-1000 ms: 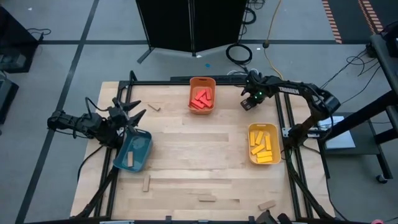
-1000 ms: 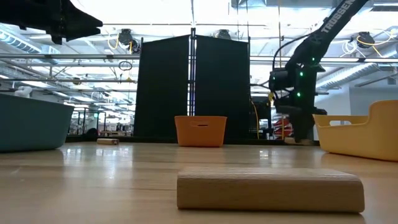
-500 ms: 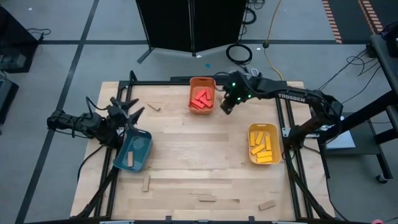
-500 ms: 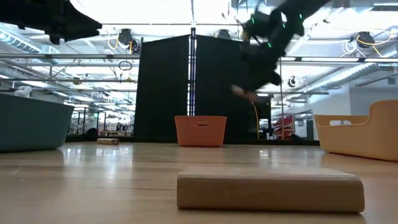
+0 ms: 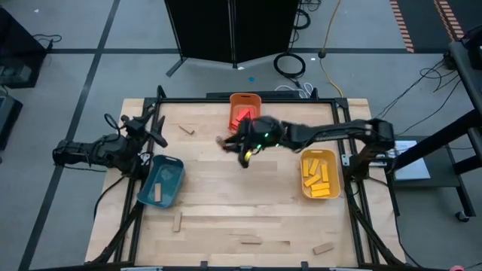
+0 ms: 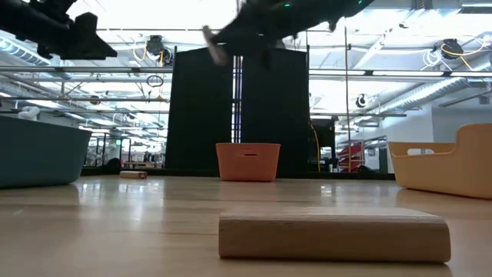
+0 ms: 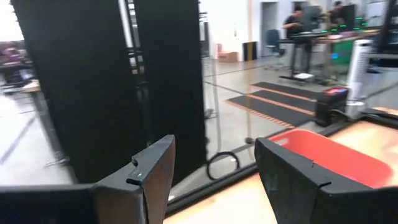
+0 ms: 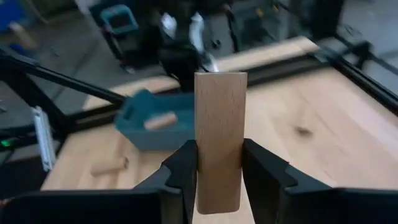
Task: Sort blocks
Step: Put the top right brown block into the blue bin, then put the bottom center brown block into the blue bin
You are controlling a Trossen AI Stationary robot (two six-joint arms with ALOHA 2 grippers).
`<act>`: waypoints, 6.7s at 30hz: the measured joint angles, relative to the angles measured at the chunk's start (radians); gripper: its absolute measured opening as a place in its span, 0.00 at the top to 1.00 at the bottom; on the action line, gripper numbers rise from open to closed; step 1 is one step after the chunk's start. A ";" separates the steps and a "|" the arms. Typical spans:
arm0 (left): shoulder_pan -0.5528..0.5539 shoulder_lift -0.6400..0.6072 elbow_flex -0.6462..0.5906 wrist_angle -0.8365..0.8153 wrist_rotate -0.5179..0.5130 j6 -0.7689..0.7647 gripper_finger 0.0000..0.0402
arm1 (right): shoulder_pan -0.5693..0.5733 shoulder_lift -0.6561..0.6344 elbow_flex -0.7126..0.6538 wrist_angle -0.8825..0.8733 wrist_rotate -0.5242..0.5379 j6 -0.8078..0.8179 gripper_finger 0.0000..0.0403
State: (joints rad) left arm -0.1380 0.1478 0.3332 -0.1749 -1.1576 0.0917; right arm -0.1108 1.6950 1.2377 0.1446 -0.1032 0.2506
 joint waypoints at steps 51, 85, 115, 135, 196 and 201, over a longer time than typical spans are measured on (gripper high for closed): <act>0.231 0.001 -0.002 0.010 0.350 0.018 0.45 | 0.115 0.957 0.992 0.046 0.076 -0.109 0.58; 0.232 0.001 -0.002 -0.023 0.339 -0.068 0.45 | -0.100 0.879 0.991 -0.284 0.165 0.031 0.59; 0.232 0.001 -0.002 0.083 0.741 -0.079 0.45 | 0.570 0.604 0.983 -1.413 0.077 0.267 0.54; 0.232 0.001 -0.001 0.177 0.743 0.003 0.45 | 0.636 0.812 0.984 -1.283 0.004 0.438 0.49; 0.232 0.007 0.000 0.112 0.648 0.026 0.45 | 0.173 1.020 1.110 0.056 0.157 -0.470 0.76; 0.232 0.007 0.000 0.112 0.645 0.046 0.45 | 0.165 1.035 1.110 0.026 0.157 -0.374 0.75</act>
State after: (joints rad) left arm 0.0937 0.1547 0.3328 -0.0625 -0.5129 0.1379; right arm 0.0545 2.7304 2.3478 0.1705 0.0543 -0.1234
